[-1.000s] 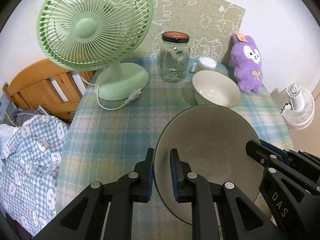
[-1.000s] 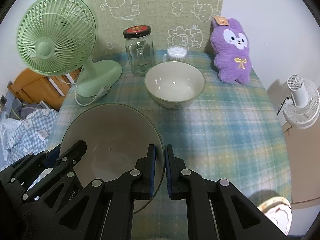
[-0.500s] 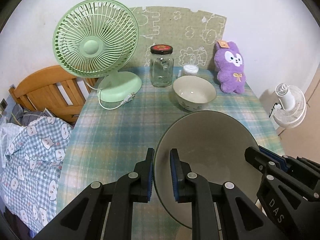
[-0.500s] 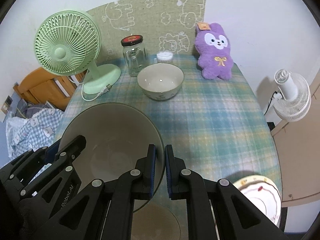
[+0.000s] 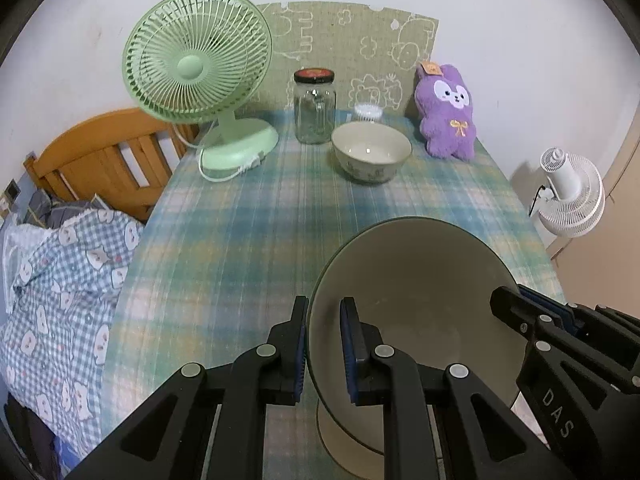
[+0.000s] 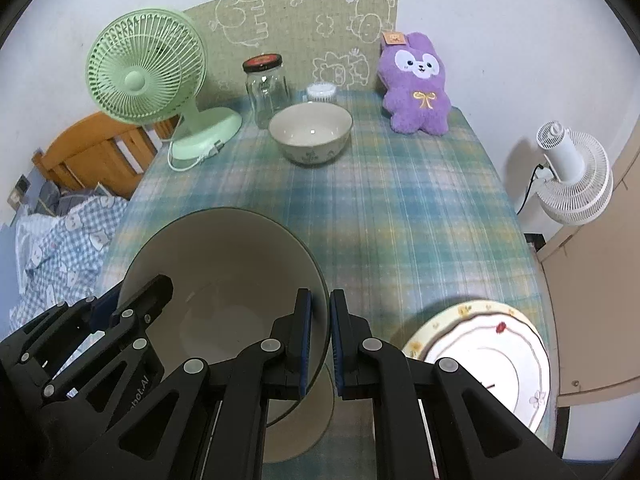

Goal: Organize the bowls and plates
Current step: 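Carry the second grey-beige plate with both grippers toward the plate stack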

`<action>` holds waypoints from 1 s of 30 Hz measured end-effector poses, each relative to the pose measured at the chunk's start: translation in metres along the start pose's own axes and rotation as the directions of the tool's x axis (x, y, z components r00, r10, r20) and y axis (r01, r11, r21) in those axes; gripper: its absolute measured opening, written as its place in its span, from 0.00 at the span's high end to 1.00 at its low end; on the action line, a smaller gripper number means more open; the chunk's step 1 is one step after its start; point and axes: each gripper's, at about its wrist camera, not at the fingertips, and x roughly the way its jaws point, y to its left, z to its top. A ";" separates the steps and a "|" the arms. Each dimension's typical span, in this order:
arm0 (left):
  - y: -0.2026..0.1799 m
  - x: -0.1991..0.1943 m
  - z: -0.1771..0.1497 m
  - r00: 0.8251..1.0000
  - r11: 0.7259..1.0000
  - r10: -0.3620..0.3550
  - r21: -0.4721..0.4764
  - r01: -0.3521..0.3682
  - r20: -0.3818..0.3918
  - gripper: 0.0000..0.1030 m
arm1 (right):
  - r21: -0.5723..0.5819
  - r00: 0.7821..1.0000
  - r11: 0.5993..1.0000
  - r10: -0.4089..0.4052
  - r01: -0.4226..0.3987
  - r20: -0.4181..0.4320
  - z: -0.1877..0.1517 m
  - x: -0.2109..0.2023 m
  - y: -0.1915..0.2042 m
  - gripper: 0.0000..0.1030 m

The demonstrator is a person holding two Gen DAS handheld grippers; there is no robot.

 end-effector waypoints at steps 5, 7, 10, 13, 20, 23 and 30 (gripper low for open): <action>-0.005 0.002 -0.015 1.000 1.000 0.001 0.000 -0.001 -0.026 0.88 | -0.004 1.000 1.000 -0.004 0.004 -0.022 -0.013 0.002 -0.004 0.88; -0.007 0.003 -0.019 0.999 1.000 0.001 -0.001 -0.001 -0.037 0.88 | -0.006 1.000 1.000 -0.005 0.005 -0.031 -0.018 0.003 -0.005 0.88; -0.009 0.004 -0.026 0.999 1.000 0.002 0.001 -0.002 -0.053 0.88 | -0.003 0.999 1.000 -0.004 0.004 -0.050 -0.026 0.006 -0.007 0.88; -0.010 0.007 -0.032 0.997 1.000 0.003 0.004 -0.003 -0.072 0.88 | 0.000 0.998 1.000 -0.004 0.004 -0.068 -0.032 0.009 -0.008 0.88; -0.009 0.015 -0.045 0.994 1.000 0.010 0.013 -0.009 -0.107 0.88 | 0.011 0.994 1.000 0.004 -0.003 -0.112 -0.045 0.020 -0.009 0.88; -0.008 0.020 -0.048 0.991 1.000 0.004 0.005 -0.003 -0.135 0.88 | 0.015 0.992 1.000 0.005 -0.003 -0.123 -0.047 0.025 -0.008 0.88; -0.006 0.026 -0.051 0.991 1.000 0.018 0.022 -0.016 -0.134 0.87 | 0.036 0.988 0.999 0.019 -0.014 -0.151 -0.051 0.034 -0.007 0.88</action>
